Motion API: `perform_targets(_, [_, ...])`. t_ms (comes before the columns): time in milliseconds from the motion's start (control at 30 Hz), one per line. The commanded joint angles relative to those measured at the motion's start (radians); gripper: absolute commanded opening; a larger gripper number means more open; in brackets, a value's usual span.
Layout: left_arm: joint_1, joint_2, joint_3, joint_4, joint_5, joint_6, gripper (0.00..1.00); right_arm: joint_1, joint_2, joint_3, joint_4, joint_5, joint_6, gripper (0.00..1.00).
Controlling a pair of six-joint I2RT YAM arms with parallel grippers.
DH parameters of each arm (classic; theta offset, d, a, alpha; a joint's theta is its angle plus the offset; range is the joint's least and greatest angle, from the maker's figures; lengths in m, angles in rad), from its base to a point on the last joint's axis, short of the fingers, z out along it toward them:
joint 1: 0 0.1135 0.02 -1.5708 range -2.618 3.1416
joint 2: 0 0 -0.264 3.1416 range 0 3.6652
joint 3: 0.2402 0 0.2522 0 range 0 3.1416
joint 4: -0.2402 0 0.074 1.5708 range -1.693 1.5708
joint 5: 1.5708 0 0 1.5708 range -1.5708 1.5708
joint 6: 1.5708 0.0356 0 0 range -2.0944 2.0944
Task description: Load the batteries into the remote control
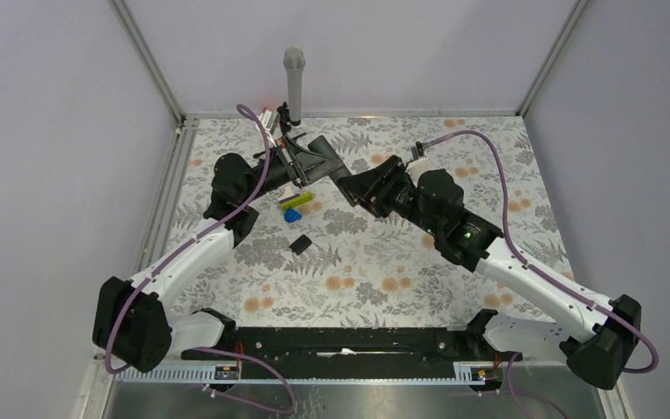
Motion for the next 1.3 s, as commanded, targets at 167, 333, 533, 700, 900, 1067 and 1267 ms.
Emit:
perform_targets(167, [0.001,-0.010,0.022,0.062,-0.020,-0.034,0.00,-0.010,0.006,-0.009,0.045,-0.005,0.008,0.49])
perform_targets(333, [0.001,-0.012,0.030,0.052,-0.023,-0.053,0.00,-0.010,0.007,-0.016,0.052,-0.005,0.000,0.44])
perform_targets(533, [0.001,-0.014,0.046,0.018,-0.021,-0.078,0.00,-0.010,0.004,-0.036,0.075,-0.005,-0.012,0.39])
perform_targets(700, [0.002,-0.015,0.040,0.010,-0.021,-0.057,0.00,-0.012,-0.001,-0.039,0.086,-0.005,-0.030,0.64])
perform_targets(900, [0.010,-0.006,0.022,-0.012,0.013,0.037,0.00,-0.029,-0.061,-0.061,0.121,-0.005,-0.102,0.91])
perform_targets(1067, [0.018,-0.001,-0.010,0.055,0.046,0.029,0.00,-0.042,-0.107,-0.098,0.124,-0.005,-0.140,0.83])
perform_targets(1267, [0.018,-0.003,-0.012,0.073,0.047,0.026,0.00,-0.042,-0.103,-0.147,0.172,-0.070,-0.139,0.59])
